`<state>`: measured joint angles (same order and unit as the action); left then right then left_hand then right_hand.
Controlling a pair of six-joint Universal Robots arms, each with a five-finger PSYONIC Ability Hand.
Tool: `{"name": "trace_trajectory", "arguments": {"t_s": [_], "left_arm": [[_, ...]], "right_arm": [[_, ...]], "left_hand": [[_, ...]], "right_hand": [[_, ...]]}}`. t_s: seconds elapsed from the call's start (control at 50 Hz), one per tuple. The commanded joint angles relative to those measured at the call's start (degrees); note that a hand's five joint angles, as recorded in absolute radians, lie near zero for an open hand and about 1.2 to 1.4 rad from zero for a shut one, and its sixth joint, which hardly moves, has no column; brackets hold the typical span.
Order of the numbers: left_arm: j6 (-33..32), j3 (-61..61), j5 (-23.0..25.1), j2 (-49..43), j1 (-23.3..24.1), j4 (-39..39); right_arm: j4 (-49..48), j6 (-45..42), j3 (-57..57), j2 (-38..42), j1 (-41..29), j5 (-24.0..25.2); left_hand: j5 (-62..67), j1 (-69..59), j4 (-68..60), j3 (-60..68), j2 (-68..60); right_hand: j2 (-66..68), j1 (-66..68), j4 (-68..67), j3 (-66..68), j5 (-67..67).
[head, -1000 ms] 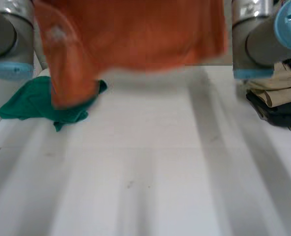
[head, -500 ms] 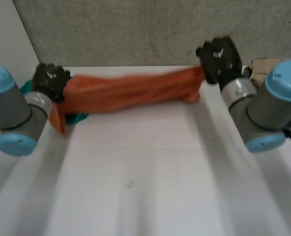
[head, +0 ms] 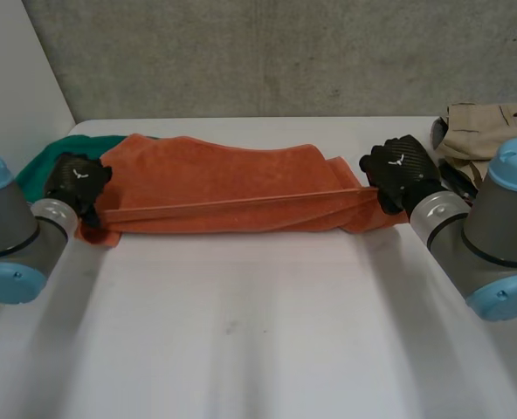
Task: Fold the laundry.
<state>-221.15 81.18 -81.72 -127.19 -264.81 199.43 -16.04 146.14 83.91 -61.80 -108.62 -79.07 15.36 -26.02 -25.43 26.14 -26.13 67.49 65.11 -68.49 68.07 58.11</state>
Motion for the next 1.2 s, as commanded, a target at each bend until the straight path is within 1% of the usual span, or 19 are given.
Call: {"name": "trace_trajectory", "arguments": {"t_s": [0.02,0.06,0.14,0.28,0.32,0.36,0.4,0.46,0.48,0.56,0.6,0.72,0.88,0.94,0.96,1.02,1.04,1.1,1.2], "left_arm": [[0.46,1.52,-0.28,2.03,-1.85,-1.06],[0.63,1.70,0.07,2.30,-2.20,-2.11],[0.81,1.79,4.36,3.52,-3.16,-7.11],[0.28,2.67,8.68,8.71,-4.31,-17.31],[-1.55,3.11,10.08,12.74,-5.36,-23.97],[-3.57,3.28,10.53,15.03,-5.54,-28.37],[-8.56,4.07,10.97,18.10,-5.36,-36.60],[-15.25,4.86,10.97,19.96,-5.45,-45.51],[-20.23,5.30,10.80,20.14,-5.54,-51.28],[-29.65,4.87,10.36,18.74,-5.63,-60.54],[-31.44,3.64,10.18,17.51,-5.37,-60.13],[-27.85,-5.40,7.90,9.43,-1.68,-52.76],[-25.47,-26.66,3.77,0.63,2.54,-40.63],[-23.37,-36.60,3.68,-0.34,3.60,-32.73],[-20.66,-40.53,3.42,0.10,3.95,-27.14],[-13.37,-43.56,2.36,1.76,4.22,-18.32],[-7.34,-44.17,1.40,3.69,4.13,-12.63],[4.97,-44.09,0.95,7.47,3.52,-3.39],[14.69,-43.12,1.04,7.66,1.67,-2.99]], "right_arm": [[0.13,-0.07,0.11,-0.16,0.51,-0.82],[0.31,-0.07,0.20,-0.16,0.51,-0.64],[1.97,-0.33,0.46,-0.25,0.25,-0.82],[6.72,-7.61,2.05,-4.29,0.51,-0.82],[15.28,-16.80,2.83,-7.44,2.08,-0.99],[20.22,-20.35,3.19,-8.16,2.79,-0.99],[32.57,-28.23,4.32,-9.65,4.63,-1.43],[45.00,-35.55,5.21,-10.80,6.39,-1.79],[47.48,-38.01,5.04,-11.15,6.92,-1.61],[43.49,-35.42,3.99,-11.15,6.14,-1.43],[41.89,-33.83,3.11,-10.72,6.05,-1.61],[37.75,-29.43,-2.16,-3.34,4.47,-2.57],[29.59,-23.28,-23.50,8.53,0.86,-10.65],[22.83,-17.49,-35.80,10.64,0.25,-13.82],[17.41,-13.21,-40.62,10.73,0.16,-15.13],[9.39,-7.21,-44.00,10.47,0.33,-15.85],[4.05,-4.49,-44.62,9.60,0.51,-15.76],[-7.02,-0.61,-42.96,5.83,0.60,-15.06],[-14.28,-1.21,-36.63,1.33,0.34,-13.30]], "left_hand": [[9.55,-8.89,-9.48,8.77,-8.79],[15.93,-15.28,-15.86,15.15,-15.17],[54.53,-53.87,-54.45,53.74,-53.76],[54.64,-53.98,-54.57,53.86,-53.87],[54.64,-53.98,-54.57,53.86,-53.87],[54.64,-53.98,-54.57,53.86,-53.87],[54.64,-53.98,-54.57,53.86,-53.87],[54.64,-53.98,-54.57,53.86,-53.87],[54.64,-53.98,-54.57,53.86,-53.87],[54.64,-53.98,-54.57,53.86,-53.87],[54.64,-53.98,-54.57,53.86,-53.87],[54.64,-53.98,-54.57,53.86,-53.87],[54.64,-53.98,-54.57,53.86,-53.87],[54.64,-53.98,-54.57,53.86,-53.87],[54.64,-53.98,-54.57,53.86,-53.87],[54.64,-53.98,-54.57,53.86,-53.87],[54.64,-53.98,-54.57,53.86,-53.87],[54.64,-53.98,-54.57,53.86,-53.87],[54.64,-53.98,-54.57,53.86,-53.87]], "right_hand": [[12.51,14.89,-11.51,11.93,11.89],[12.51,14.89,-11.51,11.93,11.89],[12.51,14.89,-11.51,11.93,11.89],[12.51,14.89,-11.51,11.93,11.89],[12.51,14.89,-11.51,11.93,11.89],[12.51,14.89,-11.51,11.93,11.89],[12.51,14.89,-11.51,11.93,11.89],[12.51,14.89,-11.51,11.93,11.89],[12.51,14.89,-11.51,11.93,11.89],[12.51,14.89,-11.51,11.93,11.89],[12.51,14.89,-11.51,11.93,11.89],[12.51,14.89,-11.51,11.93,11.89],[12.51,14.89,-11.51,11.93,11.89],[12.51,14.89,-11.51,11.93,11.89],[12.51,14.89,-11.51,11.93,11.89],[12.51,14.89,-11.51,11.93,11.89],[12.51,14.89,-11.51,11.93,11.89],[12.51,14.89,-11.51,11.93,11.89],[12.51,14.89,-11.51,11.93,11.89]]}}
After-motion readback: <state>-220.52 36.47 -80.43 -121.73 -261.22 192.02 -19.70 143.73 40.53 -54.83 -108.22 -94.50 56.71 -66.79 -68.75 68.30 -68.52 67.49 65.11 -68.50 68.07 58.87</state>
